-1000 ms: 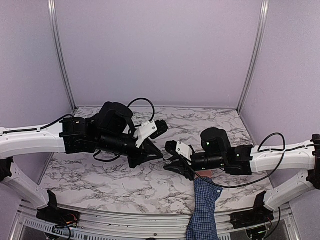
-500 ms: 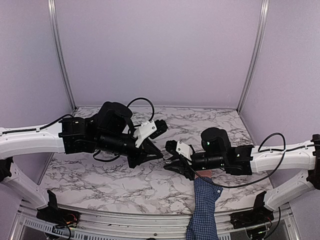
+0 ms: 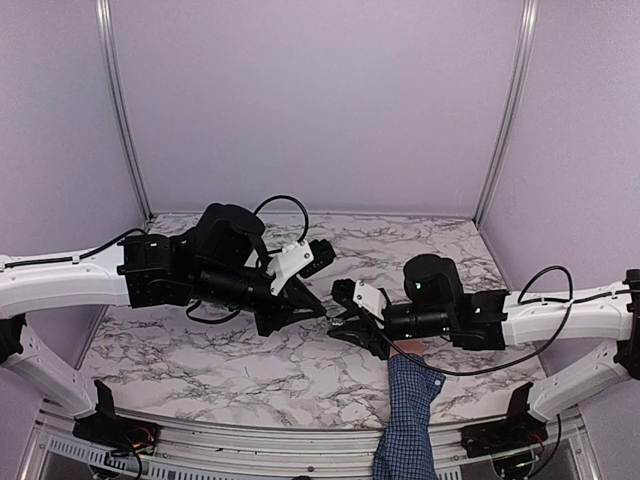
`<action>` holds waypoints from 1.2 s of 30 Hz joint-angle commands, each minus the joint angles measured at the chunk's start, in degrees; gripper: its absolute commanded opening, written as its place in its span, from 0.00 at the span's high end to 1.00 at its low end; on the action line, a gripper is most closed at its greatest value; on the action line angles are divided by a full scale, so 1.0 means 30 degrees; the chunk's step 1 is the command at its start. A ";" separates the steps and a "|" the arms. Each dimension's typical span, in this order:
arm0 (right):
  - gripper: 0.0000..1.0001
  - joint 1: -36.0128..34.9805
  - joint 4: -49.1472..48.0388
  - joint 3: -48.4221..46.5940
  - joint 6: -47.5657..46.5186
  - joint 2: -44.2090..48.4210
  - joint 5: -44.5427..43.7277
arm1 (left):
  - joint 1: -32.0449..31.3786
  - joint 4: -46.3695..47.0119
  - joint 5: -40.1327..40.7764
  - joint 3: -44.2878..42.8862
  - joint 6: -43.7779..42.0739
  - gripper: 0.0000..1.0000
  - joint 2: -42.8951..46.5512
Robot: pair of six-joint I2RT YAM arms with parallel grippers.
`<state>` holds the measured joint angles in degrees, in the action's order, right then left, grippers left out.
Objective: Paint the nails
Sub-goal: Close the nail polish bottle cap on the nail polish bottle.
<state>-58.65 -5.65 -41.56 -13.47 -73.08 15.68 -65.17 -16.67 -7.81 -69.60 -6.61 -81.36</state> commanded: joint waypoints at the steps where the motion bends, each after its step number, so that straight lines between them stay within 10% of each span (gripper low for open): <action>1: 1.00 -0.0166 -0.0849 -0.0366 0.0156 0.0601 -0.0335 | -0.0075 -0.0392 0.0174 0.0027 -0.0142 1.00 0.0317; 36: 1.00 -0.0195 -0.0601 -0.0826 -0.0049 -0.0022 0.0703 | -0.0075 0.0381 -0.0468 -0.0240 0.0293 1.00 -0.0473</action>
<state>-58.67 -6.11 -41.56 -13.54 -72.86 17.04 -65.17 -16.60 -8.12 -69.60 -6.39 -81.84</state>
